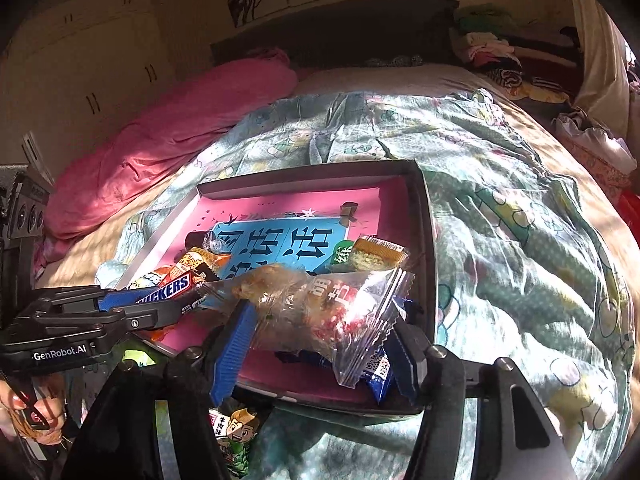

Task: Organize snacks
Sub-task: 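Lower the Snickers into the tray and open the left tool while the right releases the candy bag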

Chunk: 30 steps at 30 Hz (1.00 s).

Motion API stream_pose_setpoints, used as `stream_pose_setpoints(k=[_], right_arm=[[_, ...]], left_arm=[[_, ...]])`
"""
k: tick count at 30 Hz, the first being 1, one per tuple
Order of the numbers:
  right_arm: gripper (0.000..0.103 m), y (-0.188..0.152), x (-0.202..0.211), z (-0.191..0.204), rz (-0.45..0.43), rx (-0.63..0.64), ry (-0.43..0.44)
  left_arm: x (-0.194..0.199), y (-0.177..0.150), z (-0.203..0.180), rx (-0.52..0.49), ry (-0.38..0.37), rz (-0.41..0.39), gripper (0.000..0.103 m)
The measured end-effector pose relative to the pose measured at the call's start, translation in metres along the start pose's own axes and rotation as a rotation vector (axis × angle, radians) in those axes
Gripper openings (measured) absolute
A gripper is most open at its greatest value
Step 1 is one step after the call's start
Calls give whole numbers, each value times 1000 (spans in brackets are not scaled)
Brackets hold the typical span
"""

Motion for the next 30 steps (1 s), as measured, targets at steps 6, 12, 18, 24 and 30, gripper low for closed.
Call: stream_pose_setpoints(k=[6,12,18,24,30], right_arm=[[64,2,5,7,-21,18,8],[65,5,10,1,-37,-4,3],[66,8,13,-8,-54,-20,-30],[66,13,23,-18,-98,-44,-62],[66,17,30,-24,-121,-62,-65]], left_arm=[[3,1,0,5,-8,-4,32],[6,2,1,9,-6,-9,32],[8,2,1,8,5,-15,32],[10,4,3,12,14,-21,32],[13,5,4,14,17,-27,33]])
Point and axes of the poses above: each gripper's, at about its wrist camera, not at the fingertips, and x roughly against the way its jaws point, z to its left, y to its top, the point moved 5 cm from there along -x, roughly the way its jaws point, and after that the axes turned 11 degrees about -y, right-handed, at the moved point
